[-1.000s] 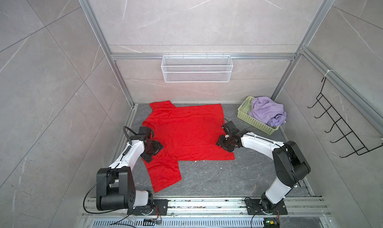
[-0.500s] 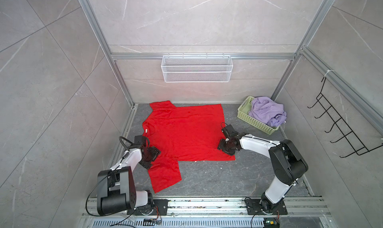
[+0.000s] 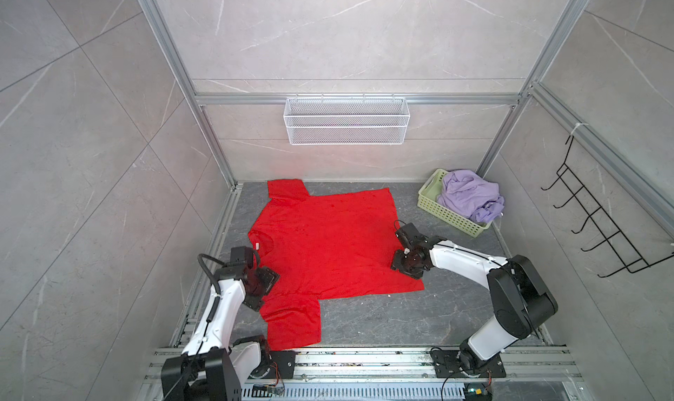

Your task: Fold and stack the t-shirts

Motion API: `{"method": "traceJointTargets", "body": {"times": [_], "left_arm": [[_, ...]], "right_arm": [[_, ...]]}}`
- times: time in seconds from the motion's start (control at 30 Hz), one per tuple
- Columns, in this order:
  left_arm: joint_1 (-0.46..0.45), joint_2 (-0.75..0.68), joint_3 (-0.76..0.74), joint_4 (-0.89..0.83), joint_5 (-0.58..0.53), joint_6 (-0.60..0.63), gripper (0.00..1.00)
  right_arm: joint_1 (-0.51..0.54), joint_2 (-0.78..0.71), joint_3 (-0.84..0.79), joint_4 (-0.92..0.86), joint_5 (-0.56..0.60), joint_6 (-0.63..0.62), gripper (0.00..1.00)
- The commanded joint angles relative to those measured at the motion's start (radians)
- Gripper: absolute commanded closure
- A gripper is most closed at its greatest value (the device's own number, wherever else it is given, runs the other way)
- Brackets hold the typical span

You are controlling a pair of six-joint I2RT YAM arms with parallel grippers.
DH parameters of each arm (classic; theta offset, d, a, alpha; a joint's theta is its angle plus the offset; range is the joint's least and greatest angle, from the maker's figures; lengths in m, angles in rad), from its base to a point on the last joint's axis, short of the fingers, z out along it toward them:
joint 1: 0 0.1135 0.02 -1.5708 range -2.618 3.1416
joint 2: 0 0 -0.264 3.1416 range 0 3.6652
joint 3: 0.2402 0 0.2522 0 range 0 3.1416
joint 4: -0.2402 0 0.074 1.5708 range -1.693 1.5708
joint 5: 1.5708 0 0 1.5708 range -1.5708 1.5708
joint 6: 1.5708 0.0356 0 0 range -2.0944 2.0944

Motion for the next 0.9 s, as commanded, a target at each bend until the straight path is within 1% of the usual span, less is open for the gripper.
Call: {"method": "traceJointTargets", "body": {"times": [0.0,0.07,0.17,0.27,0.37,0.47,0.57,0.67,0.77,0.87], "left_arm": [[0.006,0.141,0.161,0.105,0.068,0.148,0.19],[0.005,0.262,0.264,0.145,0.119,0.216,0.20],[0.005,0.444,0.380,0.207,0.163,0.252,0.21],[0.005,0.587,0.472,0.272,0.177,0.245,0.21],[0.005,0.703,0.566,0.286,0.196,0.230,0.21],[0.004,0.777,0.603,0.304,0.211,0.194,0.21],[0.005,0.798,0.576,0.332,0.208,0.180,0.22],[0.005,0.801,0.545,0.329,0.197,0.187,0.21],[0.005,0.787,0.510,0.344,0.196,0.194,0.21],[0.008,0.794,0.491,0.334,0.183,0.201,0.21]], "right_arm": [[0.000,0.040,0.155,-0.013,0.061,-0.053,0.41],[-0.001,0.091,0.241,0.006,0.099,-0.054,0.41],[-0.010,0.209,0.388,0.028,0.110,-0.060,0.41],[-0.022,0.324,0.500,0.066,0.097,-0.052,0.41],[-0.040,0.422,0.583,0.077,0.059,-0.031,0.41],[-0.046,0.483,0.627,0.053,0.052,-0.014,0.41],[-0.045,0.485,0.586,0.040,0.049,0.013,0.41],[-0.045,0.435,0.467,0.065,0.058,0.061,0.41],[-0.037,0.342,0.319,0.120,0.069,0.092,0.41],[-0.030,0.292,0.218,0.132,0.068,0.114,0.41]]}}
